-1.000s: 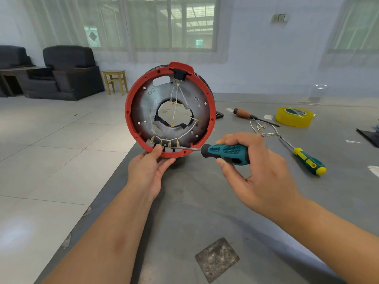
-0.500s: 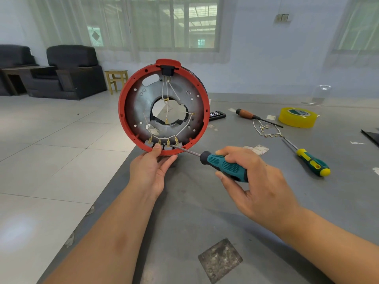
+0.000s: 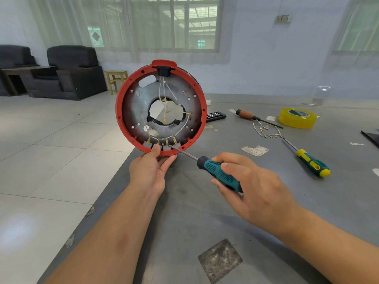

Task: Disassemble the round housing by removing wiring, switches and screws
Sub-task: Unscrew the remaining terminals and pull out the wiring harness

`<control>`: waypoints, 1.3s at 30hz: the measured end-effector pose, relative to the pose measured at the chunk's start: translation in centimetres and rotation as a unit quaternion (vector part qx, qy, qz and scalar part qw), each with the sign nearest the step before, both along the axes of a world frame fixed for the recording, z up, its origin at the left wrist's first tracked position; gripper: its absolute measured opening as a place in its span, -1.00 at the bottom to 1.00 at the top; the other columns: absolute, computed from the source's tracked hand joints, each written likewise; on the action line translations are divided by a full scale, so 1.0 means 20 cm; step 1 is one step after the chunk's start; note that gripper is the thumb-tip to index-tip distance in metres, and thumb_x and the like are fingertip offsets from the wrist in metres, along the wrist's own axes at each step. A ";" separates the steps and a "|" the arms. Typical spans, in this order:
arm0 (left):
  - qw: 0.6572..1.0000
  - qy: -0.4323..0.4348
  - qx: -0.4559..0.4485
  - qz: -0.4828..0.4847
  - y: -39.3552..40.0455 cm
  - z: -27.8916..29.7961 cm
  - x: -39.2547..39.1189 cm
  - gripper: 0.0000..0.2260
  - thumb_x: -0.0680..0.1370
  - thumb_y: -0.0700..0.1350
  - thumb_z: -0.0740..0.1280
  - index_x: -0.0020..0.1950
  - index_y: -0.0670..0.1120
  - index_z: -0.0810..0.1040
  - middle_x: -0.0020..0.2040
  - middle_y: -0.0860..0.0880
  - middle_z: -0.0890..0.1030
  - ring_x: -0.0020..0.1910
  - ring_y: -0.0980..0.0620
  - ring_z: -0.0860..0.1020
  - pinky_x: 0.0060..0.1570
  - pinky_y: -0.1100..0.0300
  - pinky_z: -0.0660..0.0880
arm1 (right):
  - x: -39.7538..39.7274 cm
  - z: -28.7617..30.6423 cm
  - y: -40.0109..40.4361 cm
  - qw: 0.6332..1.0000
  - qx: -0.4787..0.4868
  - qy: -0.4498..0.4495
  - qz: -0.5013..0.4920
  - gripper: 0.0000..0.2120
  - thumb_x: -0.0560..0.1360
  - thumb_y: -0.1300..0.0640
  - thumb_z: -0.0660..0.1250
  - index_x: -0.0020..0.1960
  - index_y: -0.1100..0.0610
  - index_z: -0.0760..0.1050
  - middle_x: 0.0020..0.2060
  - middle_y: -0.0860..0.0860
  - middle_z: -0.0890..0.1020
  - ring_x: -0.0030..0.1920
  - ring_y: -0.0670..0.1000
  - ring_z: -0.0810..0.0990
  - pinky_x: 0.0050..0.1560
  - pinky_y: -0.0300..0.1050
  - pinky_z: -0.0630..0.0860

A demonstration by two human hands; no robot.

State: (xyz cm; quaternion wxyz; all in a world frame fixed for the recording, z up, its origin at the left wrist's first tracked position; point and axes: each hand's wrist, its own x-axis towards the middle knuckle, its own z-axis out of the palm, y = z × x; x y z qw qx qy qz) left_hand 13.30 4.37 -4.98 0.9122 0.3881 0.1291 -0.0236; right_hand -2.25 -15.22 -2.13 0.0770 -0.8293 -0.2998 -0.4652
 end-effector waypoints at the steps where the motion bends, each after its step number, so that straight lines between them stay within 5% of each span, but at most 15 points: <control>1: 1.000 0.003 0.001 0.003 0.00 0.00 0.00 -0.94 0.67 -0.27 0.36 0.11 -0.25 0.59 -0.12 -0.21 0.76 -0.15 -0.15 0.77 -0.15 -0.12 0.72 | 0.00 0.00 0.00 1.000 -0.006 0.001 -0.002 -0.68 0.59 0.07 0.36 0.20 0.17 0.30 0.14 0.17 0.66 -0.13 0.15 0.69 -0.31 -0.08 0.63; 7: 1.000 0.004 0.000 0.019 -0.01 0.01 0.00 -0.97 0.66 -0.30 0.36 0.04 -0.26 0.58 -0.24 -0.15 0.74 -0.24 -0.09 0.76 -0.13 -0.11 0.72 | -0.01 -0.01 0.00 0.999 -0.033 0.020 -0.012 -0.73 0.59 0.04 0.35 0.11 0.17 0.33 0.11 0.17 0.66 -0.23 0.19 0.66 -0.44 -0.01 0.59; 10: 1.000 0.001 -0.002 0.024 0.00 0.01 0.00 -0.96 0.66 -0.30 0.36 0.02 -0.26 0.57 -0.12 -0.19 0.73 -0.24 -0.07 0.76 -0.11 -0.10 0.71 | -0.01 -0.02 0.00 0.999 -0.048 0.011 -0.019 -0.75 0.59 0.03 0.34 0.01 0.17 0.33 0.02 0.17 0.67 -0.30 0.17 0.66 -0.50 -0.05 0.55; 16: 1.000 -0.015 0.007 0.016 -0.01 0.00 -0.01 -0.97 0.66 -0.30 0.36 0.05 -0.25 0.60 -0.17 -0.16 0.75 -0.18 -0.11 0.76 -0.05 -0.11 0.71 | -0.01 -0.01 0.01 0.999 0.013 0.031 -0.019 -0.70 0.55 0.01 0.39 0.04 0.14 0.32 -0.03 0.13 0.66 -0.31 0.13 0.66 -0.52 -0.05 0.53; 20: 0.999 -0.034 0.026 0.006 0.00 -0.01 -0.01 -0.95 0.67 -0.29 0.35 0.07 -0.26 0.59 -0.16 -0.18 0.75 -0.12 -0.15 0.76 -0.01 -0.11 0.71 | -0.02 0.03 0.01 0.990 0.126 0.066 -0.024 -0.64 0.45 0.11 0.53 0.05 0.09 0.37 -0.07 0.05 0.64 -0.05 -0.03 0.66 -0.39 -0.08 0.56; 26: 0.996 -0.062 0.067 -0.006 0.01 -0.02 -0.01 -0.87 0.68 -0.27 0.34 0.21 -0.25 0.59 0.08 -0.21 0.74 0.00 -0.17 0.76 -0.02 -0.03 0.72 | 0.01 0.14 -0.06 0.963 0.182 0.190 -0.065 -0.71 0.39 0.22 0.55 0.07 0.03 0.64 -0.09 -0.21 0.65 -0.06 -0.22 0.59 -0.08 -0.43 0.45; 32: 0.992 -0.083 0.097 -0.007 0.03 -0.02 -0.01 -0.83 0.67 -0.26 0.35 0.26 -0.24 0.58 0.03 -0.12 0.75 0.02 -0.15 0.75 0.03 -0.04 0.71 | 0.03 0.19 -0.15 0.916 0.162 0.350 -0.112 -0.64 0.45 0.16 0.46 0.13 -0.24 0.62 -0.11 -0.32 0.65 -0.06 -0.29 0.56 -0.16 -0.47 0.45; 35: 0.990 -0.089 0.111 -0.012 0.02 -0.02 -0.01 -0.82 0.67 -0.26 0.36 0.27 -0.24 0.57 -0.02 -0.10 0.76 0.00 -0.13 0.76 0.04 -0.05 0.71 | 0.04 0.18 -0.14 0.915 0.124 0.363 -0.128 -0.57 0.45 0.16 0.41 0.21 -0.25 0.59 -0.17 -0.42 0.54 -0.01 -0.35 0.49 -0.14 -0.53 0.36; 39: 0.987 -0.095 0.132 -0.016 0.02 -0.03 -0.01 -0.77 0.67 -0.26 0.36 0.32 -0.26 0.55 0.08 -0.14 0.74 0.00 -0.11 0.76 -0.03 0.03 0.72 | 0.04 0.19 -0.14 0.921 0.142 0.336 -0.139 -0.75 0.50 0.00 0.43 0.15 -0.22 0.65 -0.12 -0.32 0.68 -0.07 -0.23 0.59 -0.11 -0.43 0.45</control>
